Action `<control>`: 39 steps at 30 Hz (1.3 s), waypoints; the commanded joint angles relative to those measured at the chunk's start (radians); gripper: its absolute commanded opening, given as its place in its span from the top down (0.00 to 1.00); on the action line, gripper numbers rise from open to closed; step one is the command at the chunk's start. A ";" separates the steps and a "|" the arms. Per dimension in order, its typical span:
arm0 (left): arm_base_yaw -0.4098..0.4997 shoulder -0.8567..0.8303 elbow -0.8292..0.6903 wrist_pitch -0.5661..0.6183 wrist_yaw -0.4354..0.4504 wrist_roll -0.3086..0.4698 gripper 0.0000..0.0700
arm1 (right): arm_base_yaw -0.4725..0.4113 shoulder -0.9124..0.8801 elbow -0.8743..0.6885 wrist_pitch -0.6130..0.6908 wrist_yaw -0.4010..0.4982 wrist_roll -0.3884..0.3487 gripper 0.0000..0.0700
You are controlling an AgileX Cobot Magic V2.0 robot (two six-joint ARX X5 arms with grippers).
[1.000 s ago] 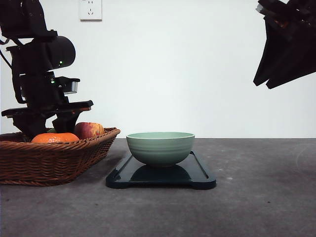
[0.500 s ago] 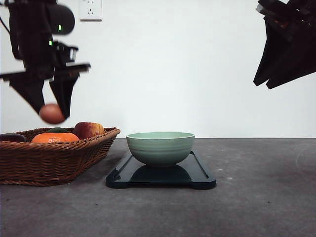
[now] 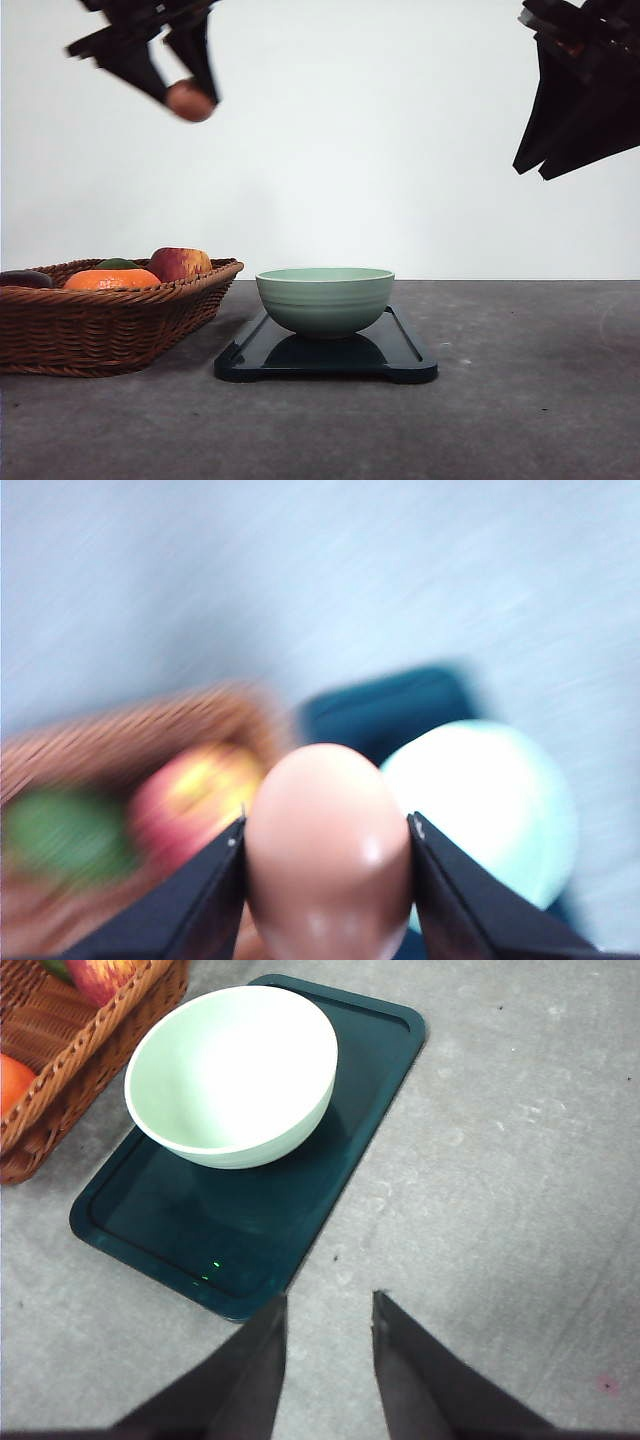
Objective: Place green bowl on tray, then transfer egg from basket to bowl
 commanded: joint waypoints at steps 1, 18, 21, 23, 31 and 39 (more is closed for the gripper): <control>-0.025 0.016 0.026 0.030 0.014 -0.012 0.77 | 0.007 0.006 0.004 0.010 0.003 0.010 0.77; -0.183 0.158 0.026 0.148 0.008 -0.008 0.78 | 0.007 0.006 0.004 0.010 0.003 0.010 0.77; -0.190 0.195 0.026 0.172 0.008 -0.008 0.79 | 0.007 0.006 0.004 0.010 0.003 0.010 0.77; -0.195 0.222 0.026 0.184 0.008 -0.009 0.79 | 0.007 0.006 0.004 0.010 0.003 0.010 0.77; -0.211 0.317 0.026 0.198 0.008 -0.009 0.79 | 0.007 0.006 0.004 0.010 0.003 0.010 0.77; -0.233 0.399 0.026 0.200 -0.022 -0.004 0.79 | 0.007 0.006 0.004 0.009 0.003 0.010 0.77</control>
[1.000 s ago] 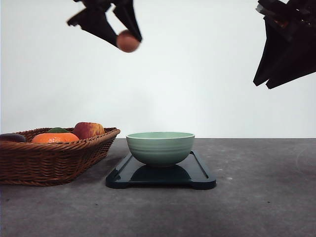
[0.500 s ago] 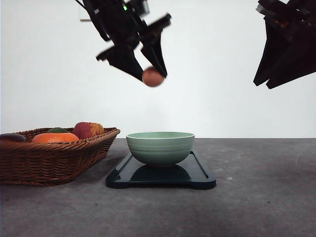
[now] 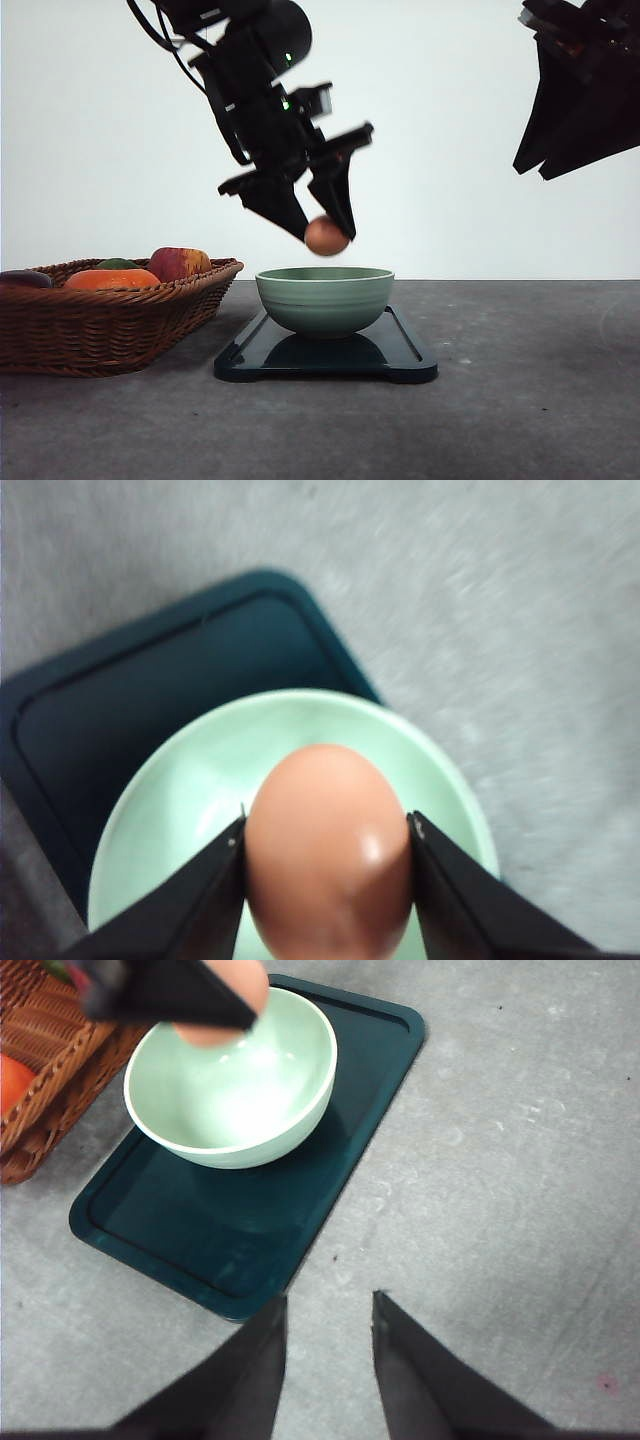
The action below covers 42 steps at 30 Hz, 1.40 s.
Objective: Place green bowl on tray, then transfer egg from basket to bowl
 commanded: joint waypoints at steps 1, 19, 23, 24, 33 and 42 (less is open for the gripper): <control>-0.013 0.041 0.026 0.013 -0.006 0.009 0.79 | 0.007 0.006 0.004 0.009 0.002 0.010 0.77; -0.042 0.112 0.026 0.020 -0.133 0.037 0.79 | 0.007 0.007 0.004 0.000 0.003 0.010 0.77; -0.042 0.114 0.026 0.023 -0.133 0.037 0.79 | 0.007 0.007 0.004 0.000 0.003 0.010 0.77; -0.042 0.115 0.026 0.024 -0.133 0.037 0.79 | 0.007 0.007 0.004 0.000 0.003 0.010 0.77; -0.042 0.127 0.026 0.034 -0.133 0.037 0.79 | 0.007 0.007 0.004 0.002 0.003 0.010 0.77; -0.042 0.146 0.026 0.036 -0.133 0.036 0.79 | 0.007 0.007 0.004 0.001 0.002 0.010 0.77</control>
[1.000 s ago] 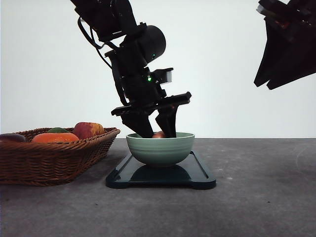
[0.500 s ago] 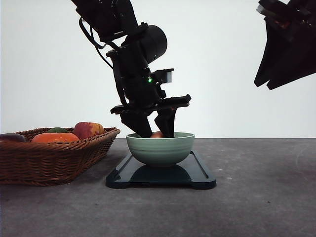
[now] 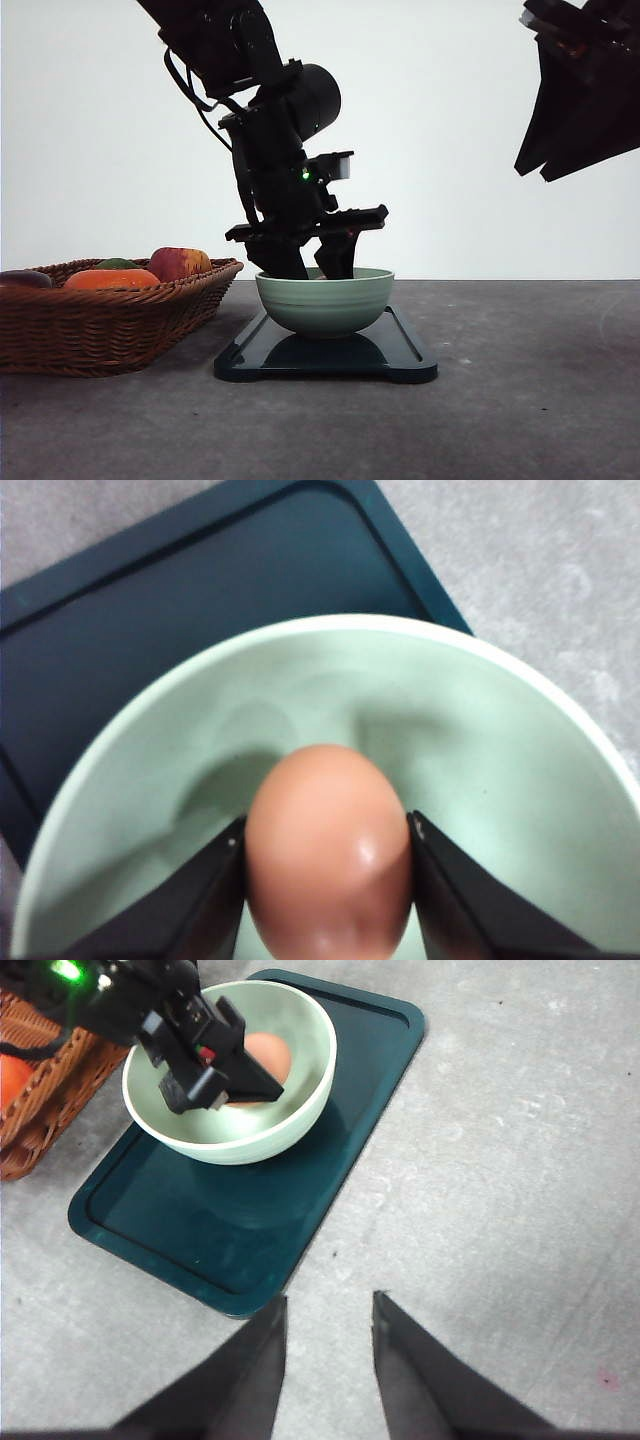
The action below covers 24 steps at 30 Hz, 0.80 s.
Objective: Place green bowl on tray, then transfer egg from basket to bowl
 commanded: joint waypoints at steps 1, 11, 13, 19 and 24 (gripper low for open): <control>-0.009 0.033 0.026 0.008 -0.003 0.010 0.79 | 0.007 0.007 0.004 0.007 0.003 0.010 0.77; -0.009 0.041 0.026 -0.005 -0.003 0.010 0.77 | 0.007 0.007 0.004 0.001 0.003 0.010 0.77; -0.009 0.041 0.026 -0.011 -0.003 0.010 0.77 | 0.007 0.007 0.004 0.001 0.003 0.010 0.77; -0.010 0.041 0.026 -0.015 -0.003 0.005 0.54 | 0.007 0.006 0.004 0.001 0.003 0.010 0.77; -0.010 0.041 0.026 -0.023 -0.003 0.002 0.54 | 0.007 0.007 0.004 0.001 0.003 0.010 0.77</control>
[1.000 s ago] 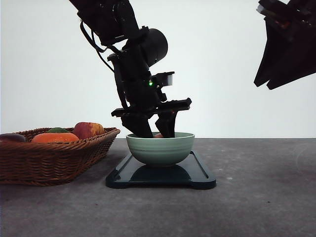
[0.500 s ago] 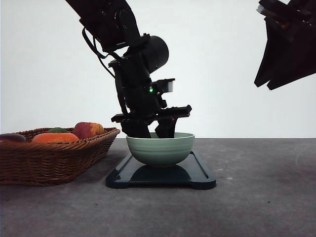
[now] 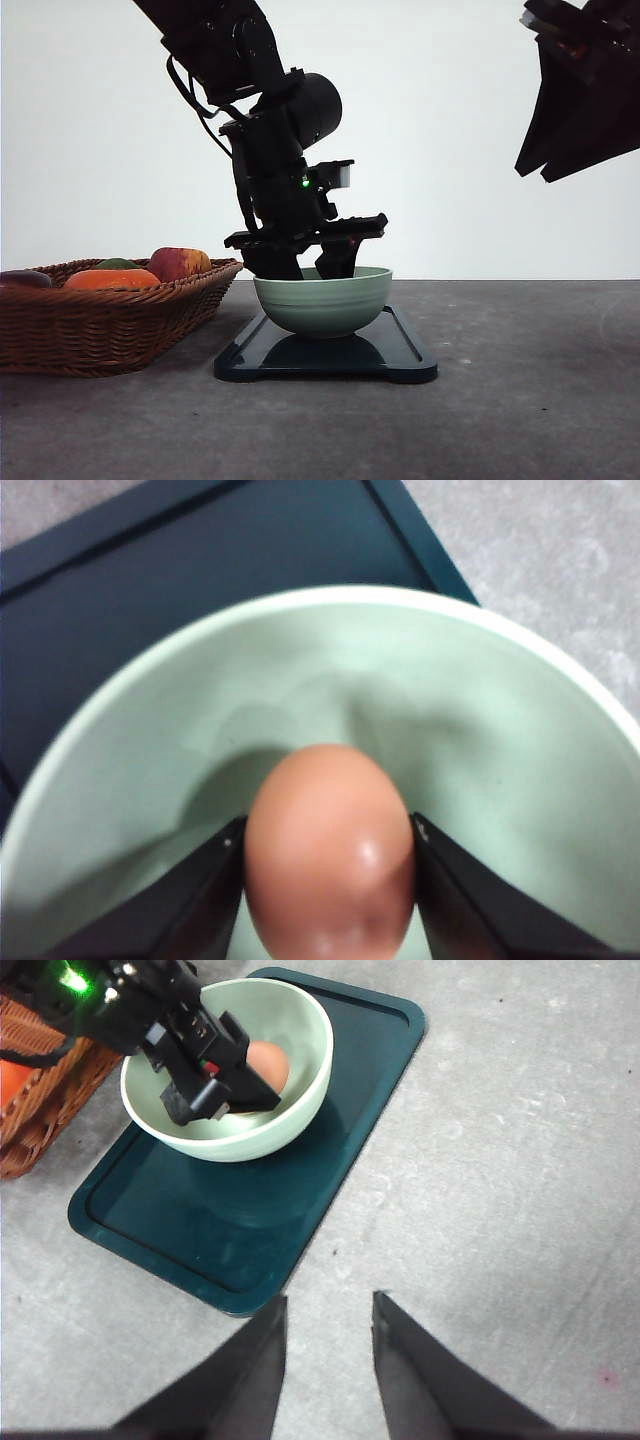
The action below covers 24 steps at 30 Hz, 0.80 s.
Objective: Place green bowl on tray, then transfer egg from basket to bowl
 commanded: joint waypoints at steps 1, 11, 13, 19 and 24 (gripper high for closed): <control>-0.010 0.032 0.025 -0.004 -0.003 0.003 0.54 | 0.007 0.007 0.004 0.004 0.003 0.010 0.77; -0.011 0.031 0.058 -0.052 -0.003 0.003 0.54 | 0.007 0.006 0.004 0.004 0.003 0.010 0.77; -0.011 0.031 0.075 -0.067 -0.003 0.003 0.54 | 0.007 0.007 0.004 0.001 0.003 0.010 0.77; -0.011 0.031 0.130 -0.120 -0.003 0.003 0.43 | 0.007 0.007 0.004 -0.024 0.003 0.010 0.77; -0.010 0.031 0.212 -0.232 -0.003 -0.002 0.40 | 0.007 0.006 0.004 -0.027 0.003 0.010 0.77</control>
